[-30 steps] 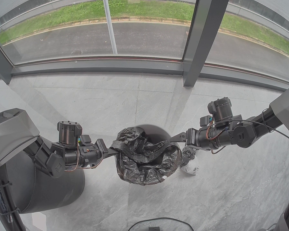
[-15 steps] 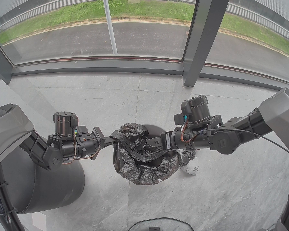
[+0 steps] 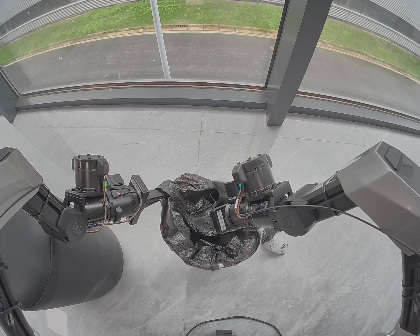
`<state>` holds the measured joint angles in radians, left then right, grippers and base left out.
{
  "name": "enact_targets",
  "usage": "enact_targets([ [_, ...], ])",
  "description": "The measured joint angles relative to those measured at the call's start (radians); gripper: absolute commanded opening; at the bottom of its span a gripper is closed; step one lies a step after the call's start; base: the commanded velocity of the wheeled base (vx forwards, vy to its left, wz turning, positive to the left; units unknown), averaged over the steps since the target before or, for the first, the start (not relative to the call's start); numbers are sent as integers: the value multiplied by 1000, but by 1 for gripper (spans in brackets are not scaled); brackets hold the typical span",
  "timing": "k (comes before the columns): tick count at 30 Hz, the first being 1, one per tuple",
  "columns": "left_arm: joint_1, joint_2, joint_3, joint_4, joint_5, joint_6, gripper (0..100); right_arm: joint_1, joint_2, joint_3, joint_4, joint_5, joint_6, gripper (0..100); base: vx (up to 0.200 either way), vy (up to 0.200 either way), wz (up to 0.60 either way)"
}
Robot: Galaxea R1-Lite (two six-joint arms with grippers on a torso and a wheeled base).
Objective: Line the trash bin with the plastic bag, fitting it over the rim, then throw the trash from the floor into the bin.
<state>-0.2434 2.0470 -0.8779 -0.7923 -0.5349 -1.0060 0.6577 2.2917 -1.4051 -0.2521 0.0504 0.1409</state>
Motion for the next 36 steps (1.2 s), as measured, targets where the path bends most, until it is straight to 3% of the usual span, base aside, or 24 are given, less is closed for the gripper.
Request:
enact_targets([
  [12, -4, 3, -1, 0, -4, -1, 0, 24, 100, -72, 10, -16, -36, 100, 0, 0, 0],
  [21, -7, 3, 0, 0, -3, -1, 0, 32, 147, -117, 14, -98, -101, 100, 0, 0, 0],
  [36, -10, 5, 5, 0, -3, -1, 0, 55, 195, -237, 90, -170, -162, 100, 0, 0, 0],
])
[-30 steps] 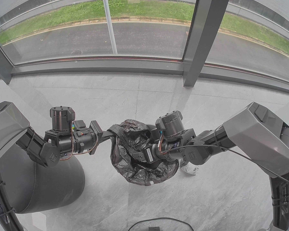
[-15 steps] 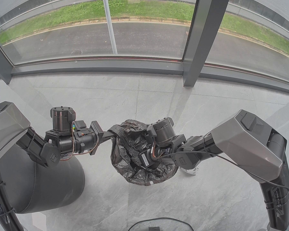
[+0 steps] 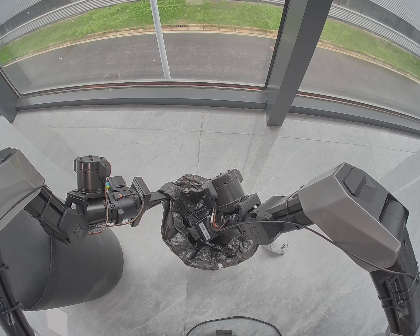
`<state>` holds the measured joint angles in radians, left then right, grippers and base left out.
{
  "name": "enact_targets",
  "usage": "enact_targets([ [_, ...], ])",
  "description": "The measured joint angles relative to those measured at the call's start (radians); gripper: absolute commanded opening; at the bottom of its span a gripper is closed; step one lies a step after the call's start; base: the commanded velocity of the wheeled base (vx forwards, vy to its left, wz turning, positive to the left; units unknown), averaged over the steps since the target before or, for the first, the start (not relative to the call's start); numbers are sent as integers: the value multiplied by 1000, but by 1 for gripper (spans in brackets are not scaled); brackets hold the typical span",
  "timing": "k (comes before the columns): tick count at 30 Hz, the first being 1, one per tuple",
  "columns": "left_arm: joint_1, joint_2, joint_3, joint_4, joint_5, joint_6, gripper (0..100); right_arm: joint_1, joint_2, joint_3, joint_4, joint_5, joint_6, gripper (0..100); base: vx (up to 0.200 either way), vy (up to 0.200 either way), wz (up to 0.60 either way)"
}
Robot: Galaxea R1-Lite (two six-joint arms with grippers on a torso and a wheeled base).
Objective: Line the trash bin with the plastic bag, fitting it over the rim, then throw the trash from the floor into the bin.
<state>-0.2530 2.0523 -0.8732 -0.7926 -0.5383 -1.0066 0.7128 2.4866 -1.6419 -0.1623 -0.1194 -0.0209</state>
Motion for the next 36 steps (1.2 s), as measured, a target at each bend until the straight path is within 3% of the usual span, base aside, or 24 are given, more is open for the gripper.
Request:
enact_targets([
  [23, 0, 1, 0, 0, 0, -1, 0, 3, 53, -37, 18, -21, 1, 100, 0, 0, 0],
  [24, 0, 1, 0, 0, 0, -1, 0, 3, 54, -39, 18, -23, 1, 0, 0, 0, 0],
  [36, 0, 1, 3, 0, 1, 0, 0, 0, 58, -41, 20, -23, 7, 0, 0, 0, 0],
])
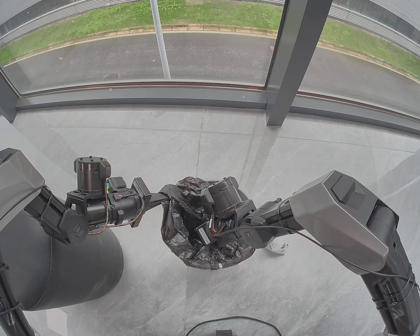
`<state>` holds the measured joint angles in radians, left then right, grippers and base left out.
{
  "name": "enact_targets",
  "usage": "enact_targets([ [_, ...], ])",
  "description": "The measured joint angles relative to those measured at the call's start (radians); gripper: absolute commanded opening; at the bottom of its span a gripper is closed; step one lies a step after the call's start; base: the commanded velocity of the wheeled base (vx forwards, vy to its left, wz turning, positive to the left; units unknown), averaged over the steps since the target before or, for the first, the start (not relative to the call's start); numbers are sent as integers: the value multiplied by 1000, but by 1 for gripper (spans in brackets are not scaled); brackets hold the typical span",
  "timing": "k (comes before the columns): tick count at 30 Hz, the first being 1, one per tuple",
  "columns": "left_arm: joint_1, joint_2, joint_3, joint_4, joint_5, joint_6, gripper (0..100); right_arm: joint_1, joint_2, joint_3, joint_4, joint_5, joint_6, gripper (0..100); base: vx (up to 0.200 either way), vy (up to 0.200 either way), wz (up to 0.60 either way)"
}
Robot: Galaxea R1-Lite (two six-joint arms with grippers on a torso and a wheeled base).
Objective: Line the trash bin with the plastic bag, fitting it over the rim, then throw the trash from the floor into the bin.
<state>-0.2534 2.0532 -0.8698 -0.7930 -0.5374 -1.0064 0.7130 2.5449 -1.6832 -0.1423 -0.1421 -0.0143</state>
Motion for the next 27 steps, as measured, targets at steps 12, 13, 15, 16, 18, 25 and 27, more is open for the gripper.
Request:
enact_targets([
  [12, 1, 0, 0, 0, 1, -1, 0, -8, -39, 10, 6, -1, 1, 0, 0, 0, 0],
  [13, 1, 0, 0, 1, 1, -1, 0, -9, -50, 16, 8, -1, 1, 0, 0, 0, 0],
  [15, 1, 0, 1, 0, 0, -1, 0, -10, -69, 29, 11, -2, 1, 0, 0, 0, 0],
  [16, 1, 0, 1, 0, 1, -1, 0, -10, -79, 37, 15, -2, 1, 0, 0, 0, 0],
  [18, 1, -1, 2, 0, 1, -2, 0, -11, -108, 59, 15, -3, 1, 0, 0, 0, 0],
  [25, 1, -3, 5, 0, 1, -2, 0, -16, -200, 140, 56, -12, -1, 0, 0, 0, 0],
  [27, 1, -5, 5, 0, 1, -3, 0, -21, -225, 154, 69, -14, -1, 0, 0, 0, 0],
])
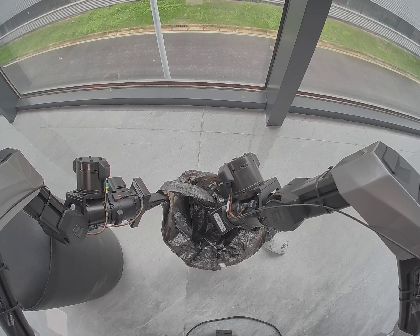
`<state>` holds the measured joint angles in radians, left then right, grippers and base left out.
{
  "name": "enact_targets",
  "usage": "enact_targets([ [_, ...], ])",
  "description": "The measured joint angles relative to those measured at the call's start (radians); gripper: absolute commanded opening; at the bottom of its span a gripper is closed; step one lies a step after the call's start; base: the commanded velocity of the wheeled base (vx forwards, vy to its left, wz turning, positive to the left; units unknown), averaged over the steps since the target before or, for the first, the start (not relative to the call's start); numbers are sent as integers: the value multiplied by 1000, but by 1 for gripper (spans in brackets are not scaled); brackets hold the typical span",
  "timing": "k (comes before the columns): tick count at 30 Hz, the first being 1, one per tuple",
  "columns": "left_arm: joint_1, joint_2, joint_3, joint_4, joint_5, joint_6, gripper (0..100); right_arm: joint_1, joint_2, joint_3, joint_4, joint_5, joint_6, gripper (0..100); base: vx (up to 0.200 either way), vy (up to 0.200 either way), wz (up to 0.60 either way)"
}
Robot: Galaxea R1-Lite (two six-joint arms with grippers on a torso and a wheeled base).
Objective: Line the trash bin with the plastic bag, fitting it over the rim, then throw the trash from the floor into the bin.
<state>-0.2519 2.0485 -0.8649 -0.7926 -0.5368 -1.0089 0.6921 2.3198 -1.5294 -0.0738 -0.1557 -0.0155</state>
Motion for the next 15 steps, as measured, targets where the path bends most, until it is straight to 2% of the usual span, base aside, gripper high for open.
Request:
enact_targets([
  [15, 4, 8, -7, -4, 0, 6, 0, -87, -55, -33, -6, -23, -5, 0, 0, 0, 0],
])
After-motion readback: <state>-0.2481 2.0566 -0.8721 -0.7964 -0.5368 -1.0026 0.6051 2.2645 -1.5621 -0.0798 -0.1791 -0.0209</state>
